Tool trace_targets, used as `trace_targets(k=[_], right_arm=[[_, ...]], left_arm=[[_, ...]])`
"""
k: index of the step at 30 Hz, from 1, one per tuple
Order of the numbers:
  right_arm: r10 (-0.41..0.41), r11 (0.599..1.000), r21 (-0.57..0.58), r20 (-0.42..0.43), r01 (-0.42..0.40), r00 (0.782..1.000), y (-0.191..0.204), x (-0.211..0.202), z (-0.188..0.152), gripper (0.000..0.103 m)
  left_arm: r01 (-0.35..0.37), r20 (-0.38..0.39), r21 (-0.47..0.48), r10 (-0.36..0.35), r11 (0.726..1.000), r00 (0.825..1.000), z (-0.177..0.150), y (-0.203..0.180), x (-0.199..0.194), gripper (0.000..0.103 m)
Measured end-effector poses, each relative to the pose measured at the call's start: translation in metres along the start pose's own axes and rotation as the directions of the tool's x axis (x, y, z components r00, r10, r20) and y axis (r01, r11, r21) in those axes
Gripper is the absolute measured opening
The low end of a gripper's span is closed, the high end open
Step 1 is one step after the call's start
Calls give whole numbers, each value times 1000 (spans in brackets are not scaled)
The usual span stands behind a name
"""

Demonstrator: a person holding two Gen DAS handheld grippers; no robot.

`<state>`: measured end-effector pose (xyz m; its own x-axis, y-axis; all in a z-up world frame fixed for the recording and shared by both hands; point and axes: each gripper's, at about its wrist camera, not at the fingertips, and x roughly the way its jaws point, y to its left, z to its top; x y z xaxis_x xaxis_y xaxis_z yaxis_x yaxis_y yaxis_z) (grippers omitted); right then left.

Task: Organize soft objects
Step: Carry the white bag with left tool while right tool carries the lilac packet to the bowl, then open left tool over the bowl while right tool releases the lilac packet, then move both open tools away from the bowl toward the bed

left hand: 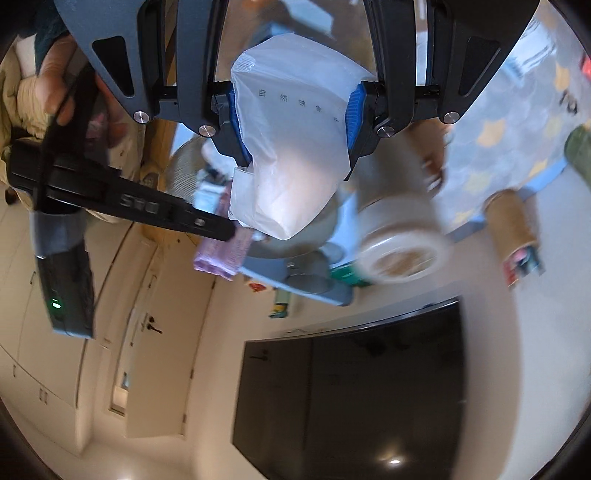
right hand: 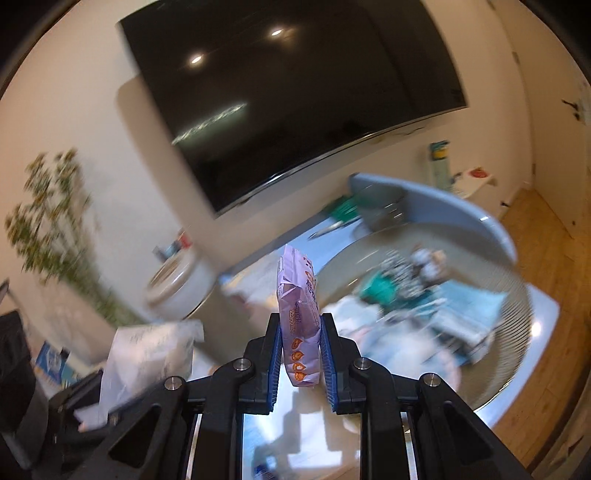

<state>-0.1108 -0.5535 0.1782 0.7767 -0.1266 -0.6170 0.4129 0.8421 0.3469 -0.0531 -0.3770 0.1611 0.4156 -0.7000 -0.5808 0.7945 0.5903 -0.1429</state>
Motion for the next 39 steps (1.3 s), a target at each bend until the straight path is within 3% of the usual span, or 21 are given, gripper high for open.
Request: trace_targets(k=[5, 8, 10, 11, 13, 14, 17, 19, 22, 27, 30, 32, 33, 35, 36, 38, 39], right_arm=[[-39, 998, 50, -2, 39, 999, -31, 7, 21, 19], [-59, 992, 112, -43, 64, 997, -63, 24, 39, 19], [-72, 987, 136, -65, 80, 995, -77, 34, 44, 19], [-72, 987, 136, -65, 80, 995, -77, 34, 44, 21], [-72, 980, 177, -115, 91, 991, -96, 48, 48, 28], [-70, 977, 190, -124, 93, 990, -101, 50, 48, 34], [-72, 971, 218, -110, 94, 991, -111, 41, 44, 50], [-69, 970, 227, -86, 87, 994, -115, 31, 40, 52], [-25, 965, 259, -78, 44, 997, -121, 21, 33, 52], [-9, 975, 223, -83, 28, 996, -104, 4, 19, 52], [25, 988, 152, -81, -12, 996, -74, -9, 7, 54], [41, 992, 122, -90, -30, 995, -64, -12, 3, 54], [79, 997, 9, -119, -79, 990, -35, -19, -5, 54], [69, 988, -127, -124, -84, 990, 0, -28, -16, 59], [69, 988, -127, -124, -84, 990, 0, -28, -16, 61], [96, 934, -331, -123, -132, 988, 60, -42, -38, 67], [115, 919, -364, -125, -153, 986, 75, -44, -44, 67]], left_arm=[[-14, -20, 0, 14, 1000, 1000, 27, -27, 37, 40], [-106, -37, 18, 107, 994, 994, 37, -39, 62, 40], [-129, -46, 47, 131, 991, 990, 39, -45, 74, 43], [-128, -57, 58, 132, 990, 990, 40, -47, 82, 46], [-119, -93, 66, 125, 991, 988, 39, -50, 99, 65], [-107, -104, 65, 114, 992, 988, 38, -50, 104, 80], [-66, -104, 72, 73, 995, 992, 30, -52, 102, 81], [-44, -99, 88, 53, 995, 994, 25, -53, 98, 81], [26, -102, 110, -15, 994, 995, 16, -54, 81, 81], [41, -88, 102, -32, 994, 996, 9, -47, 44, 81], [36, -63, 88, -31, 995, 998, 1, -34, 8, 81], [14, -29, 96, -12, 995, 1000, -11, -22, -29, 81], [-2, -11, 91, 3, 996, 1000, -18, -12, -49, 81], [-62, 21, 72, 60, 996, 998, -28, 8, -82, 85], [-97, 42, 58, 95, 994, 995, -33, 19, -99, 87], [-182, 96, 5, 181, 983, 979, -43, 45, -137, 88], [-217, 116, -25, 219, 976, 969, -49, 58, -154, 88]])
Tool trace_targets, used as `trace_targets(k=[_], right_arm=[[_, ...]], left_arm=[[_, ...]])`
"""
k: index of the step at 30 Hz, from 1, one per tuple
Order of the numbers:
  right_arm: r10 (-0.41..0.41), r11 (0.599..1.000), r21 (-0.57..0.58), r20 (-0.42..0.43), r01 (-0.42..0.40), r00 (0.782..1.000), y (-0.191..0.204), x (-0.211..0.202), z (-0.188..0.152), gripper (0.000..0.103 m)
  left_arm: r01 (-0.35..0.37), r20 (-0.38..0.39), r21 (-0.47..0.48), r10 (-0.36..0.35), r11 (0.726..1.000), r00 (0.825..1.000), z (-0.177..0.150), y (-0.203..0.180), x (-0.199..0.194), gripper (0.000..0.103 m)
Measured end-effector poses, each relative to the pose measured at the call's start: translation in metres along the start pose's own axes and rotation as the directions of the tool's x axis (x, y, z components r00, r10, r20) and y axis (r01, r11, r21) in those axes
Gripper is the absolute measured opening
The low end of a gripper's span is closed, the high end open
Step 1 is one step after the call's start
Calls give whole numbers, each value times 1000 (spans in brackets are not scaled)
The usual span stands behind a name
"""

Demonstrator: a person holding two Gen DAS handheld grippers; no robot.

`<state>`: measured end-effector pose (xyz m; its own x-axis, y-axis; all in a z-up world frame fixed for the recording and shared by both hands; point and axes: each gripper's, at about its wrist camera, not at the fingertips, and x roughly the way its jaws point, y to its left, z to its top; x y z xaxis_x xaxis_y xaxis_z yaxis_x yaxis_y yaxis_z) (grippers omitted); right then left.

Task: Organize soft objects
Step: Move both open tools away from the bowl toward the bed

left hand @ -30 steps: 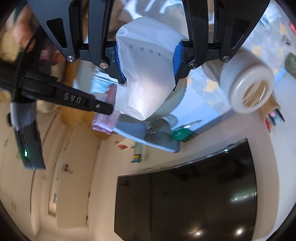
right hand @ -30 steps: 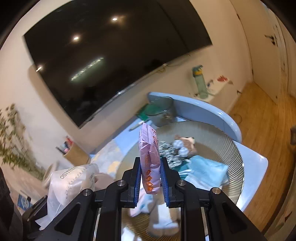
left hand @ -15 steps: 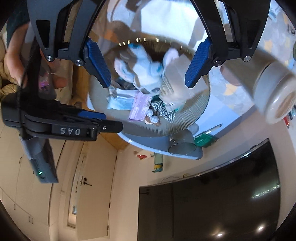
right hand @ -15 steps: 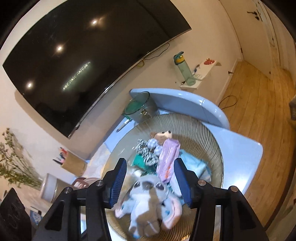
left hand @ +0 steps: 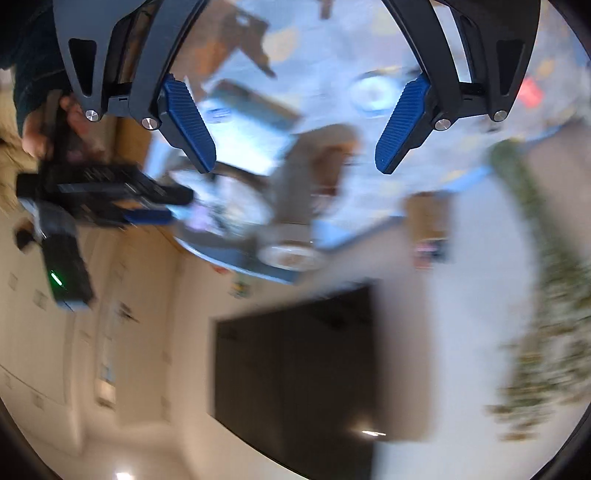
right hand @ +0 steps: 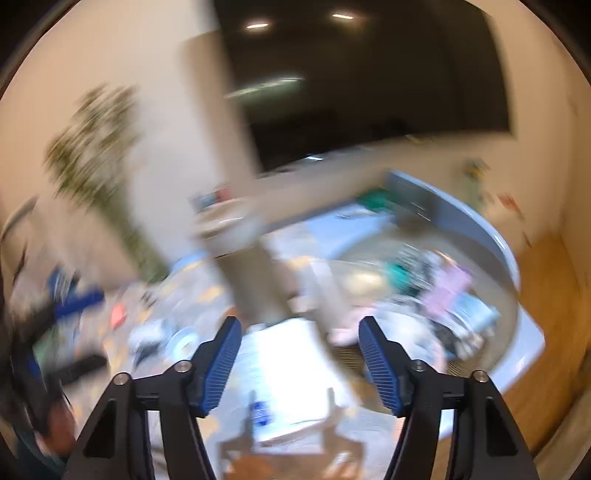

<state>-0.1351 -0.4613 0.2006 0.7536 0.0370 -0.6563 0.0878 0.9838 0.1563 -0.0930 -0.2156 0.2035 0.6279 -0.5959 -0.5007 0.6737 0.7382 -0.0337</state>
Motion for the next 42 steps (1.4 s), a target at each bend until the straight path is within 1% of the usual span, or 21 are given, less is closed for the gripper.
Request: trace_targets(k=[3, 5, 8, 10, 12, 14, 15, 17, 21, 24, 25, 27, 30, 31, 33, 36, 37, 38, 39, 41, 42], right_arm=[[87, 991, -101, -5, -87, 996, 58, 11, 1, 74], [143, 982, -124, -25, -145, 989, 86, 24, -2, 87], [220, 965, -128, -83, -229, 972, 128, 58, -11, 91], [247, 957, -124, -132, -263, 960, 151, 86, -18, 91], [265, 946, -133, -204, -295, 942, 172, 120, -29, 91], [268, 938, -148, -262, -313, 927, 184, 146, -39, 91], [269, 934, -155, -290, -322, 919, 190, 159, -45, 91], [267, 927, -167, -332, -335, 905, 200, 178, -56, 91], [273, 917, -164, -408, -364, 871, 212, 205, -78, 91], [234, 918, -205, -412, -340, 881, 216, 212, -86, 91], [224, 917, -220, -406, -333, 886, 218, 214, -89, 91], [222, 917, -224, -402, -331, 888, 219, 216, -90, 91], [228, 922, -205, -403, -330, 886, 219, 224, -98, 91], [187, 918, -258, -386, -300, 903, 225, 222, -99, 91], [154, 914, -294, -387, -280, 909, 230, 222, -102, 91], [151, 909, -305, -396, -285, 906, 234, 220, -101, 91], [214, 894, -284, -410, -347, 887, 239, 209, -91, 91], [239, 882, -291, -402, -371, 884, 244, 201, -81, 91], [239, 876, -310, -386, -370, 891, 249, 195, -71, 91], [209, 861, -389, -316, -327, 926, 263, 184, -40, 91], [203, 857, -408, -293, -314, 934, 267, 183, -30, 91]], left_arm=[[-117, 38, -109, 122, 987, 992, -11, 53, -38, 88], [-188, 49, -186, 200, 964, 979, -22, 88, -58, 89], [-277, 29, -299, 299, 913, 954, -45, 135, -74, 94], [-359, -13, -347, 379, 866, 925, -63, 164, -78, 98], [-467, -82, -357, 471, 809, 878, -88, 187, -73, 98], [-547, -162, -352, 526, 760, 835, -114, 209, -60, 98], [-566, -198, -354, 532, 745, 824, -128, 219, -53, 98], [-574, -253, -371, 516, 730, 819, -151, 234, -38, 98], [-569, -314, -409, 476, 713, 822, -185, 249, -15, 98], [-582, -343, -412, 473, 701, 812, -199, 250, -2, 98], [-588, -359, -399, 470, 704, 806, -199, 249, 2, 98], [-586, -339, -381, 481, 715, 808, -197, 241, 1, 98], [-602, -350, -353, 495, 716, 795, -198, 237, 4, 98], [-602, -352, -351, 495, 718, 795, -198, 236, 5, 98], [-607, -359, -353, 496, 712, 790, -198, 238, 5, 98], [-613, -403, -358, 475, 704, 782, -190, 242, 4, 98], [-613, -412, -360, 470, 703, 781, -182, 245, 2, 98], [-613, -411, -365, 469, 701, 782, -172, 248, 0, 98], [-605, -404, -378, 463, 700, 789, -158, 254, -3, 98], [-580, -381, -413, 445, 703, 811, -137, 265, -1, 98], [-564, -358, -431, 441, 705, 823, -124, 274, 4, 98]])
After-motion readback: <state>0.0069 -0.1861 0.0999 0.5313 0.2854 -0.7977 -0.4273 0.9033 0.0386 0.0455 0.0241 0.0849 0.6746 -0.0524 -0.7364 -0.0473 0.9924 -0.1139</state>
